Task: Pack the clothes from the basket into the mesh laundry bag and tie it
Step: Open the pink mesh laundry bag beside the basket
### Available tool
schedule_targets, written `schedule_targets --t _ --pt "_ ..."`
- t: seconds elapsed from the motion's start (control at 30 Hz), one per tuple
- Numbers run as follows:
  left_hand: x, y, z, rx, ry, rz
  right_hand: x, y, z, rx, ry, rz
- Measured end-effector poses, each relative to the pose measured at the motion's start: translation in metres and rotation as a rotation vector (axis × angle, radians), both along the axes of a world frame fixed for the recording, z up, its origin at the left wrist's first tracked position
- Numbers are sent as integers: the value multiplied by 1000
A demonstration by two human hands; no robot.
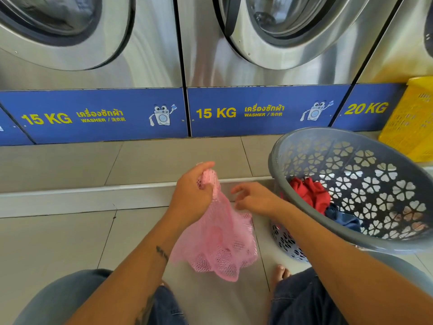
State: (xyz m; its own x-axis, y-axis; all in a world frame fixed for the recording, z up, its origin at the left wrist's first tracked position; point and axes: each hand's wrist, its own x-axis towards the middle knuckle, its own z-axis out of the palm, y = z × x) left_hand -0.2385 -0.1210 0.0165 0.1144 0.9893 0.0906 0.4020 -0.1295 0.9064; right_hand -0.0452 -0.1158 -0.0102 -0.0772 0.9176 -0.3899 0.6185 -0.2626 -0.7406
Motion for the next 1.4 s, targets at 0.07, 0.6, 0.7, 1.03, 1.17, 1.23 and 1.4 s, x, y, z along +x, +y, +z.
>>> schedule_targets --t 0.07,0.6,0.7,1.03,1.17,1.23,1.4 --pt "-3 2 4 17 -7 -13 -6 -4 -5 -6 -40 53" --pt "-12 -6 34 -169 -429 22 -12 4 -20 228 -193 -26" --pt "-12 -6 33 -143 -359 61 -15 4 -16 228 -194 -55" --pt "-3 -4 2 -83 272 -144 -20 9 30 311 237 -56" --pt "2 -5 -5 -138 327 -189 -25 8 34 272 282 -31" --pt "5 -6 -6 -128 314 -200 -27 7 37 282 322 -74" --pt "1 -3 -12 -88 291 -75 -26 9 36 287 324 -192"
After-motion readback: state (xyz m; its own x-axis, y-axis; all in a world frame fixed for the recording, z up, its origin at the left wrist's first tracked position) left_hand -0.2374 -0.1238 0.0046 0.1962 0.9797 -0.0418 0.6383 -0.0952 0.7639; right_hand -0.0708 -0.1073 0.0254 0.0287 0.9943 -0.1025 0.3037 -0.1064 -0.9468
